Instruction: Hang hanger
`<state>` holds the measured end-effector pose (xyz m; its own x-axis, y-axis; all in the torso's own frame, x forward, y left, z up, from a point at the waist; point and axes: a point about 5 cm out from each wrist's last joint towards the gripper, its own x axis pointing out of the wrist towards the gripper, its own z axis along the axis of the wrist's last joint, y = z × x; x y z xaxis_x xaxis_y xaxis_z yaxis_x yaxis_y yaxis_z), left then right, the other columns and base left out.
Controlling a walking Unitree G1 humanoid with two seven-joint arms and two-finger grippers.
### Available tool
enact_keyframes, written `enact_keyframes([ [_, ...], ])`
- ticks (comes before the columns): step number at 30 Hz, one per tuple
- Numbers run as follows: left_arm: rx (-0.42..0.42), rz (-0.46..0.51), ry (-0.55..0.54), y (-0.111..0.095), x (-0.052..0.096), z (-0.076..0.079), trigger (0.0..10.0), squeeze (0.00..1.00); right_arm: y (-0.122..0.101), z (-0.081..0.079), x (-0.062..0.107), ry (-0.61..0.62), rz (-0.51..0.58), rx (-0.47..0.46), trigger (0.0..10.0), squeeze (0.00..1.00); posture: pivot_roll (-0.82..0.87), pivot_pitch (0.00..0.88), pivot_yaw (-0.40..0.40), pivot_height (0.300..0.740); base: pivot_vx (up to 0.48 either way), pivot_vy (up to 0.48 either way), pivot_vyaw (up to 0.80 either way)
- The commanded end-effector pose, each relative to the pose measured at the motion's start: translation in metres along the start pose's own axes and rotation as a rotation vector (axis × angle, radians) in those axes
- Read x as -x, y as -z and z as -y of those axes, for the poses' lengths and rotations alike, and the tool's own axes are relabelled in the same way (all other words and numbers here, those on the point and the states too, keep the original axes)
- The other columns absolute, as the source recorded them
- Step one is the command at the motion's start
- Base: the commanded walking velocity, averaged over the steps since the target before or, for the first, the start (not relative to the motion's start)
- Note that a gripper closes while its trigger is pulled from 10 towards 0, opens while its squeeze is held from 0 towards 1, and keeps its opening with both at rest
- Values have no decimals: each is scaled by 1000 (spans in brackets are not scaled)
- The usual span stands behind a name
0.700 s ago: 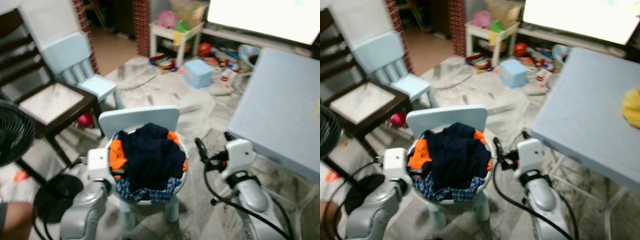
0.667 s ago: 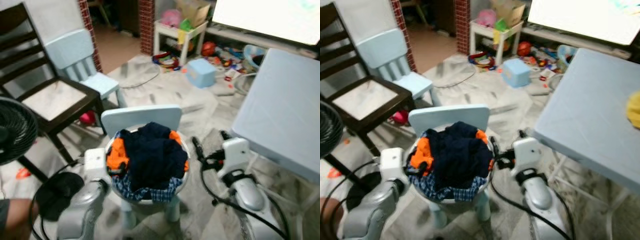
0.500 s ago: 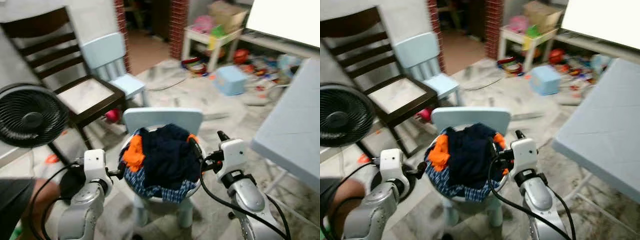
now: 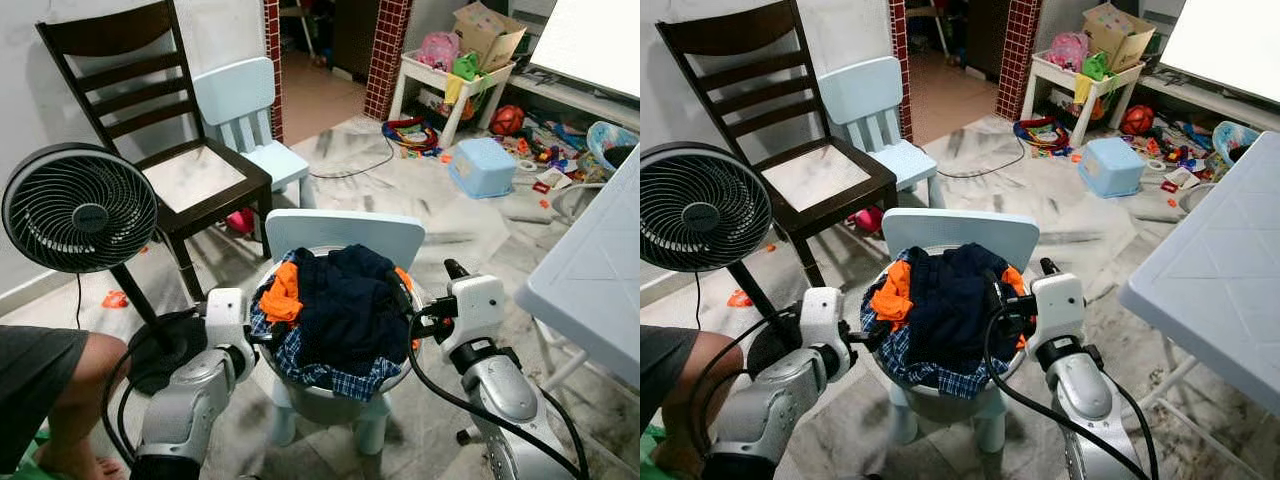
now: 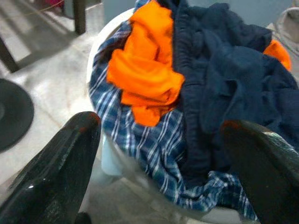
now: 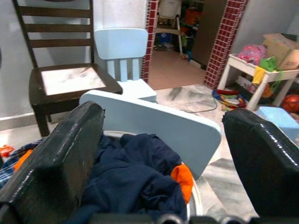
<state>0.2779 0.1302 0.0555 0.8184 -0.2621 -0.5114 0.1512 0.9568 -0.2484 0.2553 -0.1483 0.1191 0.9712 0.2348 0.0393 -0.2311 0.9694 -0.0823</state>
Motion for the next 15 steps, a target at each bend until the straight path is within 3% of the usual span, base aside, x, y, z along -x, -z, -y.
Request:
enact_keyframes([
  [1,-33,8,-4,-2,-2,1,10000,0,-2,5,4,22,-8,9,10000,0,24,99,-63,740,0,0,0],
  [8,-46,-9,30,6,-2,10,10000,0,2,4,9,41,-32,-3,10000,0,21,101,-56,740,0,0,-729],
  [15,-38,-21,29,8,-4,10,10000,0,1,3,6,34,-25,-2,10000,0,26,98,-60,740,0,0,-800],
])
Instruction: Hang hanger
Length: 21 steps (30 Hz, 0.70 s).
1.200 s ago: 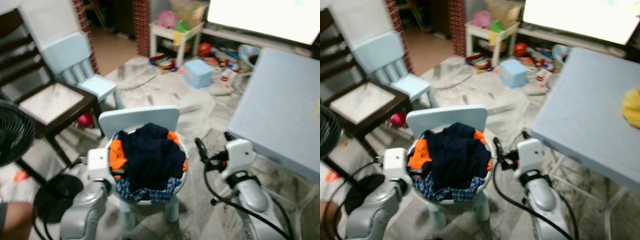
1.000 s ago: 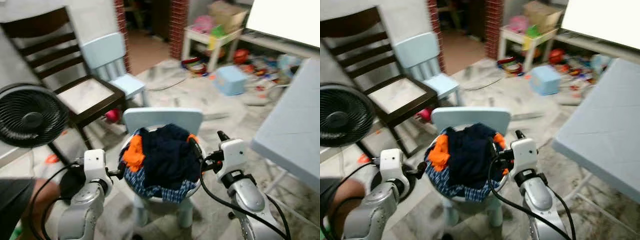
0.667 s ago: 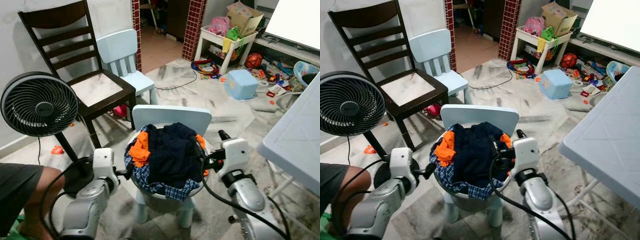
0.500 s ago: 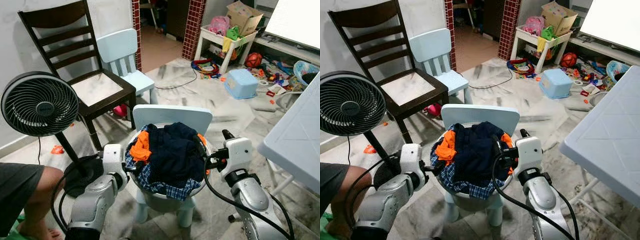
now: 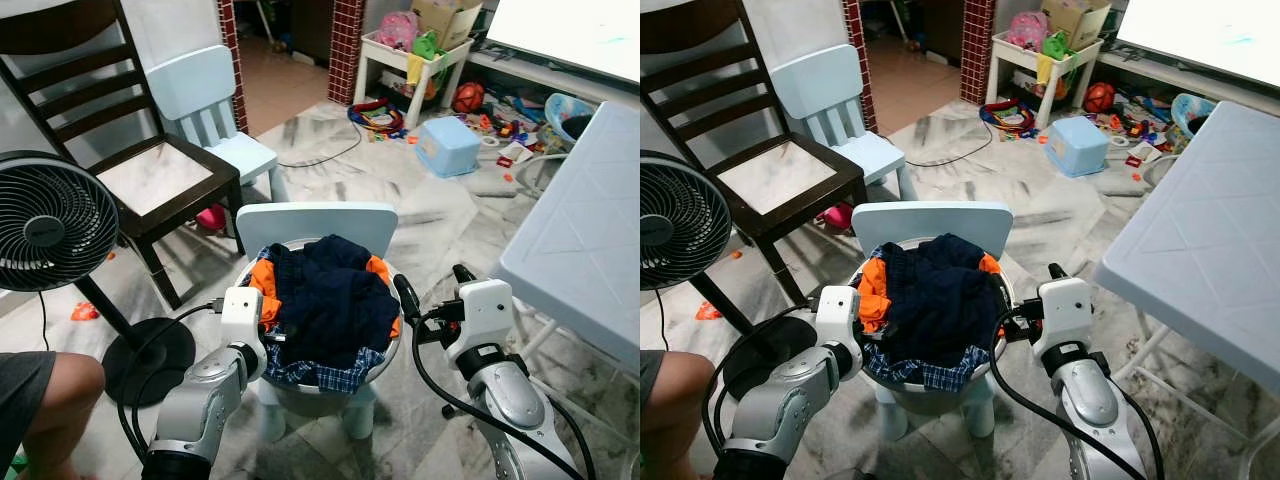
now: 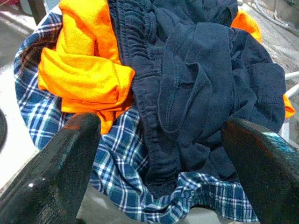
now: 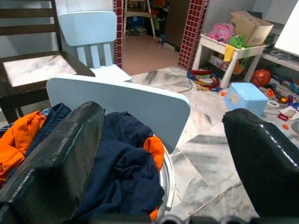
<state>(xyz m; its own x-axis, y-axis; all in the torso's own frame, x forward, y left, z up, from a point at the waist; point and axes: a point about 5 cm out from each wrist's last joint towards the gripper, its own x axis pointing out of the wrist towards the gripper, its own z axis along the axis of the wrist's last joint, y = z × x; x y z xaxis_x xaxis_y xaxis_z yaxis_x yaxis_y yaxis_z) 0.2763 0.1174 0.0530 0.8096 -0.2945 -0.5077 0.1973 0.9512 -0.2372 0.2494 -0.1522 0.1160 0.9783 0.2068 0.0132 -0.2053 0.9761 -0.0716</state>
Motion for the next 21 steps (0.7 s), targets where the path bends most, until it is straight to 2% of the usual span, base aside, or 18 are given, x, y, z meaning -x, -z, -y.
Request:
enact_keyframes([
  [1,-1,-16,-4,3,-1,-2,10000,0,-2,1,-2,7,6,9,10000,0,26,98,-60,740,0,0,-800],
  [4,14,-20,-8,1,-4,-2,10000,0,-3,3,-3,9,11,9,10000,0,22,96,-60,740,0,0,-223],
  [6,25,-35,-7,1,-9,-7,10000,0,-4,3,-2,9,14,10,10000,0,21,97,-61,740,0,0,0],
  [8,-3,-57,-34,0,-15,-18,10000,0,-4,2,-1,5,12,11,10000,0,14,99,-63,740,0,0,0],
  [10,3,-46,-31,-6,-18,-21,10000,0,-5,1,1,2,13,12,10000,0,2,104,-63,740,0,0,0],
  [18,-9,-56,7,-5,-23,-18,10000,0,-5,5,7,20,-1,26,10000,0,-19,117,-57,740,0,0,0],
  [21,-28,-51,56,-8,-31,-7,10000,0,-8,9,16,41,-6,39,10000,0,-63,135,-52,740,0,0,0],
])
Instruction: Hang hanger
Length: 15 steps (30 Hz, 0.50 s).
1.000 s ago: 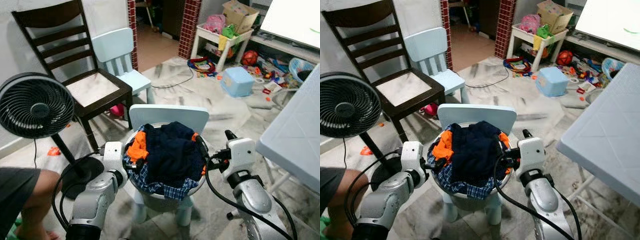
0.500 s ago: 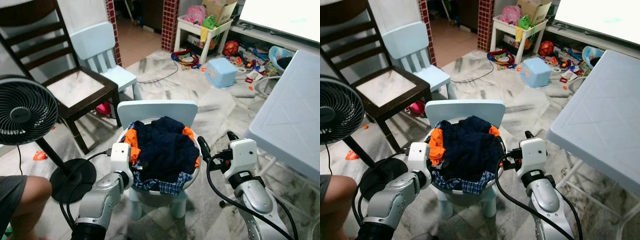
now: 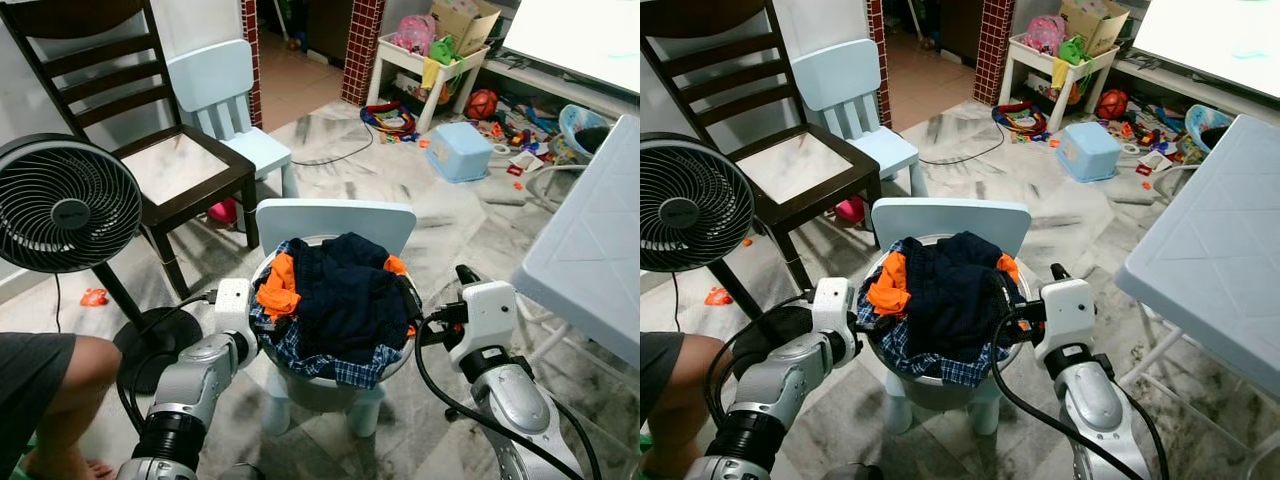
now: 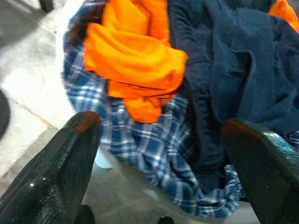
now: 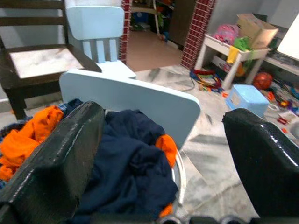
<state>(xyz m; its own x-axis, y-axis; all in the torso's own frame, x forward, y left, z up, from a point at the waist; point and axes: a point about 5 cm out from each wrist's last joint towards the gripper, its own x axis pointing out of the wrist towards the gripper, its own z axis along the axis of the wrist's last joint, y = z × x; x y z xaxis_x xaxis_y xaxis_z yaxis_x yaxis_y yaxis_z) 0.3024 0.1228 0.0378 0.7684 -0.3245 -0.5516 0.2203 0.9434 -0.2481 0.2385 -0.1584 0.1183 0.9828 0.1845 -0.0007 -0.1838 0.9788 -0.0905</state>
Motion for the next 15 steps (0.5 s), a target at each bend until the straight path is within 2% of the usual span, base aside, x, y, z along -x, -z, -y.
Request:
enact_keyframes([
  [1,-25,11,28,-6,-4,6,10000,0,-5,5,4,20,9,20,10000,0,-63,135,-52,740,0,0,0],
  [3,-22,13,36,-7,-5,8,10000,0,-6,6,5,23,8,23,10000,0,-63,135,-52,740,0,0,0],
  [6,-30,17,67,-12,-16,17,10000,0,-9,13,16,45,-4,40,10000,0,-115,157,-51,740,0,0,0],
  [9,-33,26,87,-15,-20,24,10000,0,-13,18,26,57,-14,53,10000,0,-138,171,-55,740,0,0,0],
  [15,-28,7,115,-9,-23,32,10000,0,-18,21,39,64,-36,68,10000,0,-174,195,-66,740,0,0,0],
])
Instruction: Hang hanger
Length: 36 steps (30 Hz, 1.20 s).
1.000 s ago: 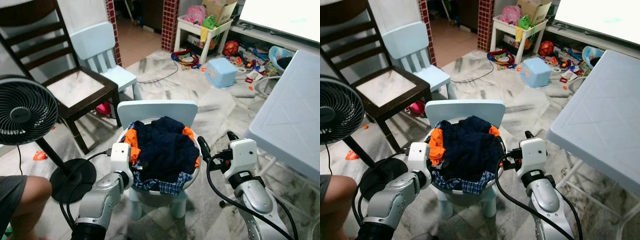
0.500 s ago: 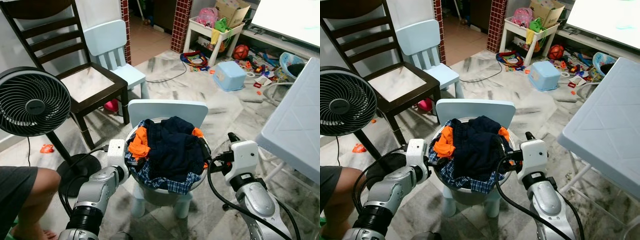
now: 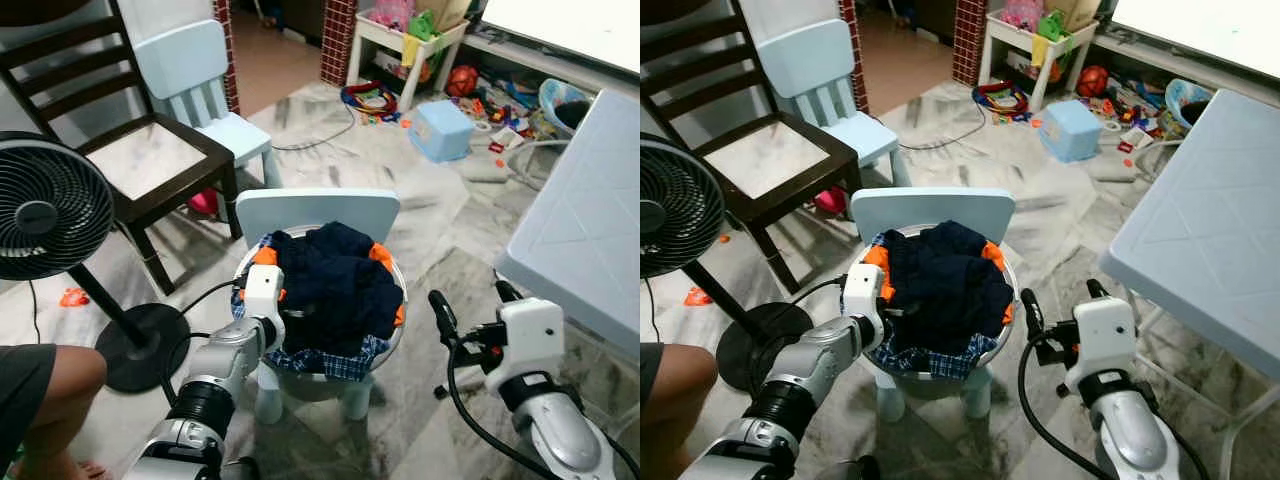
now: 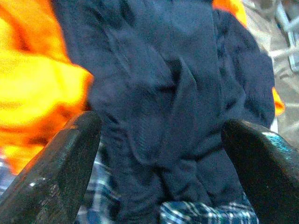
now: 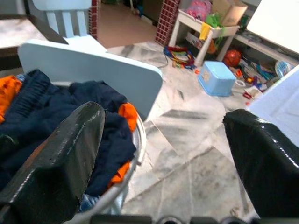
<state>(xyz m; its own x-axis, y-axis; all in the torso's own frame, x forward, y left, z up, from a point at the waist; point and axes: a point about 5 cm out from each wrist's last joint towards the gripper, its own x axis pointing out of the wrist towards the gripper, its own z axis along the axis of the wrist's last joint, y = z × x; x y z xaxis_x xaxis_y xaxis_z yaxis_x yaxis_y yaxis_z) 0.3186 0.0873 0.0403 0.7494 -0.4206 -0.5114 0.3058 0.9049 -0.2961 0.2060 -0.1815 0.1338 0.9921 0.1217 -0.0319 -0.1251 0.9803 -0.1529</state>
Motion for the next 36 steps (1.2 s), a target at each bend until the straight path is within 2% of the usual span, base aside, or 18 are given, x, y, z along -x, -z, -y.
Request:
enact_keyframes([
  [1,-17,-12,14,2,-2,2,10000,0,-5,3,4,4,2,9,10000,0,-177,197,-66,740,0,0,0],
  [9,-16,-48,34,12,-8,9,10000,0,-12,4,19,3,-27,31,10000,0,-229,229,-75,740,0,0,0],
  [11,-10,-42,2,10,-9,8,10000,0,-12,6,22,6,-36,35,10000,0,-230,233,-74,740,0,0,0],
  [13,22,-5,-78,3,-9,2,10000,0,-13,8,24,8,-43,38,10000,0,-223,235,-74,740,0,0,0],
  [17,91,62,-134,-2,-7,-1,10000,0,-14,8,21,5,-47,36,10000,0,-214,236,-75,740,0,0,0],
  [21,123,47,-133,7,-5,-2,10000,0,-15,4,19,-14,-47,28,10000,0,-202,239,-76,740,0,0,0],
  [25,121,33,-168,12,-4,-6,10000,0,-15,2,18,-20,-48,25,10000,0,-202,237,-74,740,0,0,0],
  [28,138,68,-201,4,-4,-9,10000,0,-15,4,17,-17,-45,28,10000,0,-202,235,-70,740,0,0,0],
  [32,152,107,-191,-7,-4,-2,10000,0,-14,5,15,-12,-47,29,10000,0,-191,229,-64,740,0,0,0],
  [35,148,110,-180,-9,-4,0,10000,0,-14,4,14,-13,-46,27,10000,0,-190,228,-63,740,0,0,0],
  [36,171,107,-175,-7,-5,0,10000,0,-14,2,12,-18,-43,26,10000,0,-192,228,-63,740,0,0,0],
])
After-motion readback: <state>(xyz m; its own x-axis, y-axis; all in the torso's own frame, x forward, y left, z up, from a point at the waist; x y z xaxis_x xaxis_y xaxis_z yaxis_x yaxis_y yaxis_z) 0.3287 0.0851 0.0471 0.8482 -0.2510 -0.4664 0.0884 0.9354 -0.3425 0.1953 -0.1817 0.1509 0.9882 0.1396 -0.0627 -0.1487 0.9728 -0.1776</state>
